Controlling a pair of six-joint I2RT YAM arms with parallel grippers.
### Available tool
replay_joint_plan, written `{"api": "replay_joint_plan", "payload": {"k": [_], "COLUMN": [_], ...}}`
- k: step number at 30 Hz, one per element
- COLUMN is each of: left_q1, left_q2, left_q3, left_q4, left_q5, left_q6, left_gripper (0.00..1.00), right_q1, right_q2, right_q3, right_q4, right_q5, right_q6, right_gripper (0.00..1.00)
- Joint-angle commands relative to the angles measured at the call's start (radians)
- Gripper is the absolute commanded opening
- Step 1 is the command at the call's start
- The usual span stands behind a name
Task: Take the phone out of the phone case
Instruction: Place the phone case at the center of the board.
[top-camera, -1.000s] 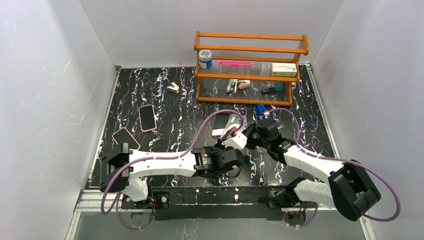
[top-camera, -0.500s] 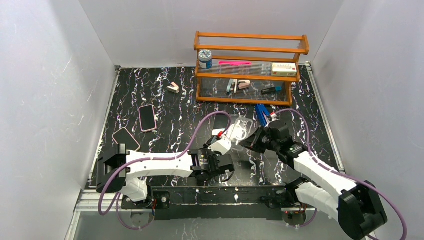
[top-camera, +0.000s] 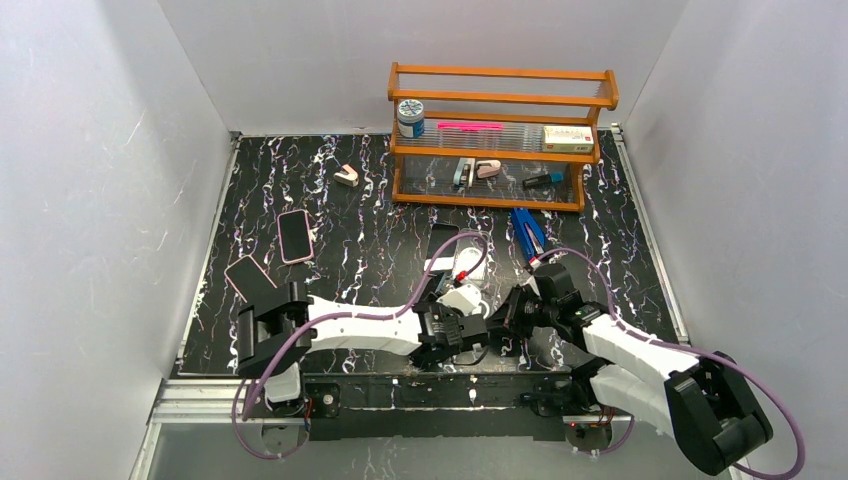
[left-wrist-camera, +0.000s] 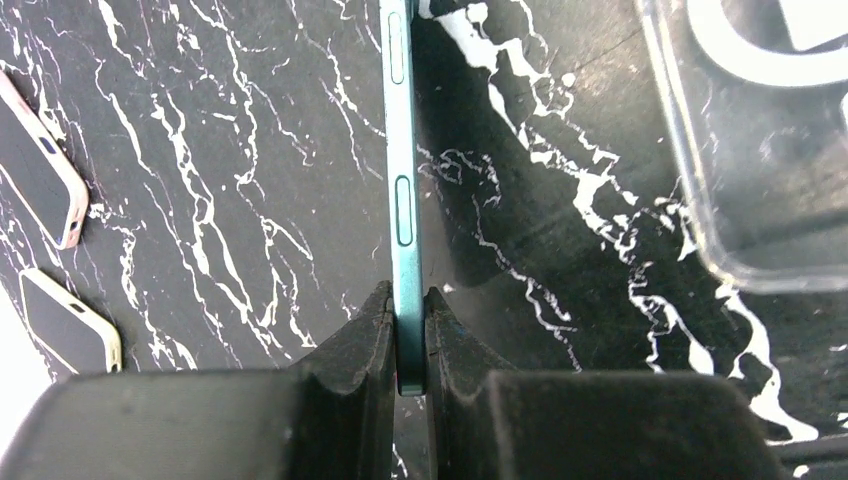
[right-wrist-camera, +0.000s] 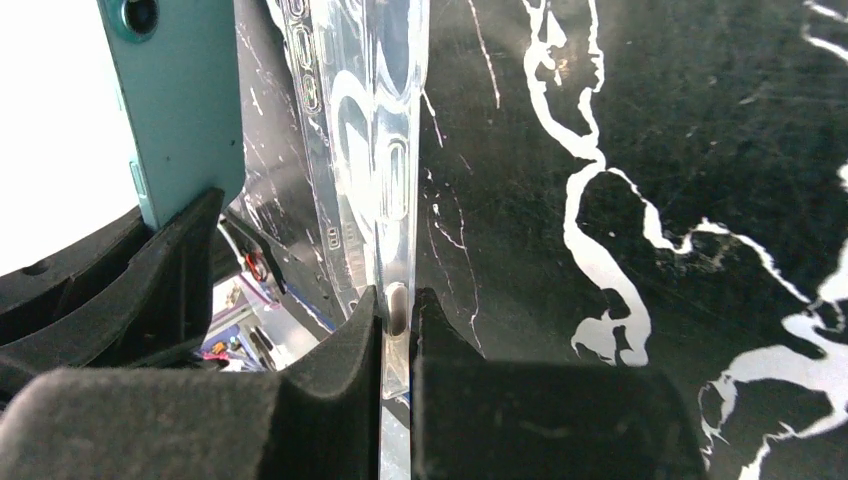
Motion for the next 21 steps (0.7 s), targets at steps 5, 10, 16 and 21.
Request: {"api": "replay_joint_plan", "payload": {"k": [5, 10, 16, 21], "left_q1": [-0.009, -0.035, -0.042, -0.041], "left_q2": [0.048, 0.056, 0.099, 0.15], "left_q3": [0.041, 0.055, 0.07, 0.129], "left_q4": [0.021, -0.016, -0.063, -0.088], "left_q5": [0.092, 0.128, 0.096, 0.051], "left_q6": [-0.024, -0.077, -0.147, -0.155], "left_gripper": [0.1, 0.08, 0.17, 0.32], "right_q1": [0.0, 0.001, 0.004, 0.006], "right_q2": [0.041, 0.068, 0.105, 0.127], "right_q3": [-0.022, -0.015, -0.01, -0.008], "right_q4": [0.112, 0.133, 0.156, 0.157], "right_q5": [-0.076, -0.084, -0.082, -0.071], "right_q6": [-0.007, -0.016, -0.03, -0.048], "right_gripper": [0.01, 0.01, 0.04, 0.06]}}
